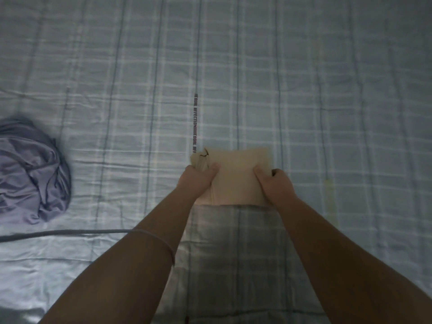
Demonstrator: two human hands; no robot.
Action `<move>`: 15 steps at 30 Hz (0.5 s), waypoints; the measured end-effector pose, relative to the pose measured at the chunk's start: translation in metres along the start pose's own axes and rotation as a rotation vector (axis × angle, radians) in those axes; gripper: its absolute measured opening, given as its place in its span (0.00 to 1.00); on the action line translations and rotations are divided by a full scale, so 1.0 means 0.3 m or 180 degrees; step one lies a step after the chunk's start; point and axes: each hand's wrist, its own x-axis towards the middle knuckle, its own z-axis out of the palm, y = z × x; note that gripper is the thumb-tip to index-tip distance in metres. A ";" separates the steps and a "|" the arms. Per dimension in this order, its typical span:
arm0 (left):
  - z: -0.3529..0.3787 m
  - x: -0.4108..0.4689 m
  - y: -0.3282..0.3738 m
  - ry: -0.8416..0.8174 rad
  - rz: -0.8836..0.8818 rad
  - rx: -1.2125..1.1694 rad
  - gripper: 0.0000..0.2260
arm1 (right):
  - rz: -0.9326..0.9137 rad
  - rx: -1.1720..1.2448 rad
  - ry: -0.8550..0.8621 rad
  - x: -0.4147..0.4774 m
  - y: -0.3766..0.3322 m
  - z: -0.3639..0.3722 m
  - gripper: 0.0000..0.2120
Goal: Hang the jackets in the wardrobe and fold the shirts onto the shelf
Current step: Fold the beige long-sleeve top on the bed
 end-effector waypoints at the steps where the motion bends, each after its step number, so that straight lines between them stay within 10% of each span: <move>1: -0.005 -0.002 -0.010 -0.0126 -0.0002 -0.0149 0.41 | -0.0064 0.0081 -0.0064 -0.002 0.008 -0.008 0.27; 5: -0.013 -0.119 -0.035 -0.0604 -0.0133 -0.0851 0.47 | -0.0259 0.0783 -0.0182 -0.090 0.059 -0.068 0.20; 9: -0.027 -0.320 0.031 -0.0976 0.0026 -0.1447 0.27 | -0.0540 0.1365 -0.0262 -0.244 0.079 -0.217 0.22; 15: -0.080 -0.718 0.186 -0.0847 0.0737 -0.1463 0.21 | -0.1195 0.1636 -0.0270 -0.494 0.007 -0.524 0.14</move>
